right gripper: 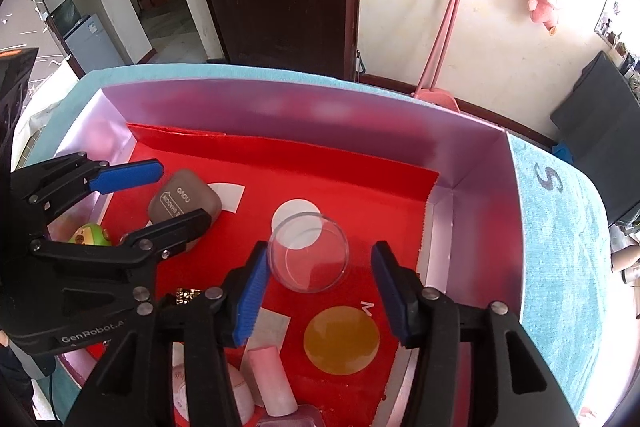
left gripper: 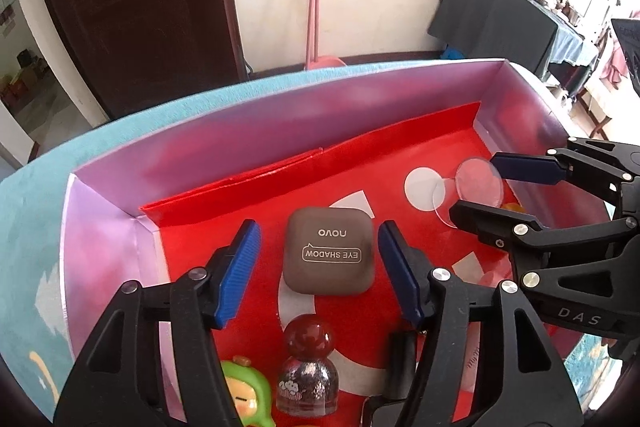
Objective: Organize rigid objects
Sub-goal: 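Open both tools to release the case and cup in the box, then lift both tools out of the box and hold them above it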
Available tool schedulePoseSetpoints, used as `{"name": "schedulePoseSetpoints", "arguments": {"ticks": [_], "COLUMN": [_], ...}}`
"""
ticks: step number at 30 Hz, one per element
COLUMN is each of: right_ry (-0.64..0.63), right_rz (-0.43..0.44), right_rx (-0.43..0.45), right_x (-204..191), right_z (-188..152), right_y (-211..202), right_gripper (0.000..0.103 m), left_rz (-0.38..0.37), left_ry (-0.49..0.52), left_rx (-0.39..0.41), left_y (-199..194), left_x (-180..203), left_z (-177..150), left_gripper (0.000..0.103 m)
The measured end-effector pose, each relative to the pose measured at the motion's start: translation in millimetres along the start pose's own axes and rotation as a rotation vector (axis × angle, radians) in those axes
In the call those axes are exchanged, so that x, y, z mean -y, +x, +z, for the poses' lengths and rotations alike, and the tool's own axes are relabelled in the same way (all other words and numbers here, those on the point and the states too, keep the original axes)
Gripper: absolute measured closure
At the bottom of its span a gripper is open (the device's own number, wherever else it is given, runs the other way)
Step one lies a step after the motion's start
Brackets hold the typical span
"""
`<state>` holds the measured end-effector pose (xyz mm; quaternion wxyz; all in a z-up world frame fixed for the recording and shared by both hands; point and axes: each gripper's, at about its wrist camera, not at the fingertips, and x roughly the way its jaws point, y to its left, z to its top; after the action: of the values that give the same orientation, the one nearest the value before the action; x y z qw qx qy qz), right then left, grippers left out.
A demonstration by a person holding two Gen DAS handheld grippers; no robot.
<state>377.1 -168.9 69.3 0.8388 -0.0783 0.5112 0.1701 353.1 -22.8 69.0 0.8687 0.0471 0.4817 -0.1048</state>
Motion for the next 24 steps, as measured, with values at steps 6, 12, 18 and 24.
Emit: {"name": "schedulePoseSetpoints", "arguments": {"ticks": [6,12,18,24], "right_ry": [0.0,0.002,-0.007,-0.017], "right_rz": [-0.005,-0.013,-0.028,-0.038], "right_rx": [0.031,0.083,0.165,0.259], "right_x": [-3,-6,-20,-31], "right_z": [-3,-9,-23,-45], "right_y": [-16,-44,-86,-126], "right_gripper": [0.043,0.037,0.029,0.015], "left_rz": [0.008,0.015,0.032,0.057], "left_ry": [-0.024,-0.053,-0.084,-0.108], "left_rx": [0.054,0.136,0.239,0.332], "left_y": [-23,-62,-111,-152], "left_x": [-4,-8,-7,4], "left_z": [-4,-12,-32,-59], "left_gripper": [0.034,0.029,0.02,0.012]}}
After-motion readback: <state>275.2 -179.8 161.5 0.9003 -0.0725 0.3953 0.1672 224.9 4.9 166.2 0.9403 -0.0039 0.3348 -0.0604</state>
